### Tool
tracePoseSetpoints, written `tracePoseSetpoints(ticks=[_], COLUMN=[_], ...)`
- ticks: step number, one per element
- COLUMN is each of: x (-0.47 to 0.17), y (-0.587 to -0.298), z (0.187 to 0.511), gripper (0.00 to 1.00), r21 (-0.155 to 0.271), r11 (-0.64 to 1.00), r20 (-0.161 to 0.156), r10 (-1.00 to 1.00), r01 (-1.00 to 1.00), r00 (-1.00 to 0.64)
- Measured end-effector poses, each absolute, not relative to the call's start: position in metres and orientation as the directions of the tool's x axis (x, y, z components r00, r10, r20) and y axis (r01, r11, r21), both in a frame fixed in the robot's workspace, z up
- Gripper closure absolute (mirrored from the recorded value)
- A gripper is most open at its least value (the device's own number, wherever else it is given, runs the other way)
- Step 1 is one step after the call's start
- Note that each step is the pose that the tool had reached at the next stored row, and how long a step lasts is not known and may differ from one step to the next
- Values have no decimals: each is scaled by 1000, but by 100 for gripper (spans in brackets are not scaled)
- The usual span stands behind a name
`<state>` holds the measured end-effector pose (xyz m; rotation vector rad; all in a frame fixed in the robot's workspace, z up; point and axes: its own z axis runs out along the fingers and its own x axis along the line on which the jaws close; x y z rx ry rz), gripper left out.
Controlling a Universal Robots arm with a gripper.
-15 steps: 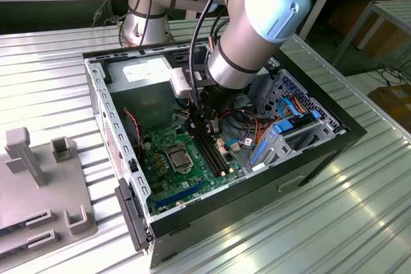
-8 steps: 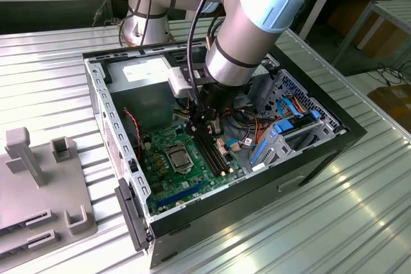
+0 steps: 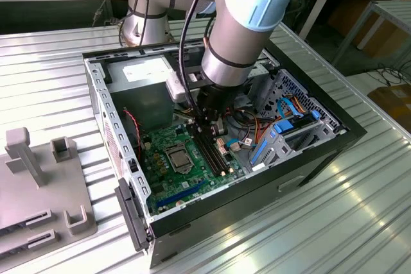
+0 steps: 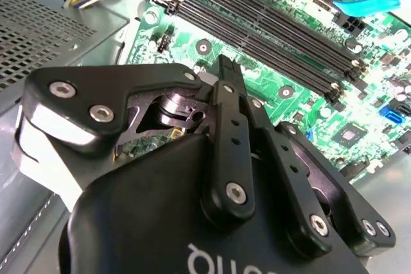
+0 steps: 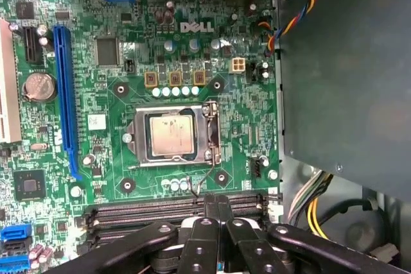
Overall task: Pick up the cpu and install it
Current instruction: 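Install the first cpu locking lever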
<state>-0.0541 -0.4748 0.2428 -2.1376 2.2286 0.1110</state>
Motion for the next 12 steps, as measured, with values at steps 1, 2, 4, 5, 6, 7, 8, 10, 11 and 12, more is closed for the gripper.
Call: tracePoseSetpoints(ticks=[1, 2, 4, 5, 6, 7, 8, 10, 11, 12], x=[-54, -55, -55, -55, -55, -55, -56, -60, -62, -63], y=[-475, -475, -475, -475, -475, -475, -475, -474, -474, -473], z=[243, 243, 243, 243, 243, 243, 243, 243, 243, 243], gripper=[89, 89, 89, 89, 89, 89, 89, 89, 89, 89], r21=[16, 16, 16, 16, 16, 16, 15, 15, 14, 14], r11=[41, 41, 41, 41, 41, 41, 41, 41, 41, 41], r20=[-87, -87, -87, -87, -87, -87, -87, -87, -87, -87], r10=[-995, -995, -995, -995, -995, -995, -995, -995, -995, -995], r01=[-999, -999, -999, -999, -999, -999, -999, -999, -999, -999], r00=[-42, -42, -42, -42, -42, -42, -42, -42, -42, -42])
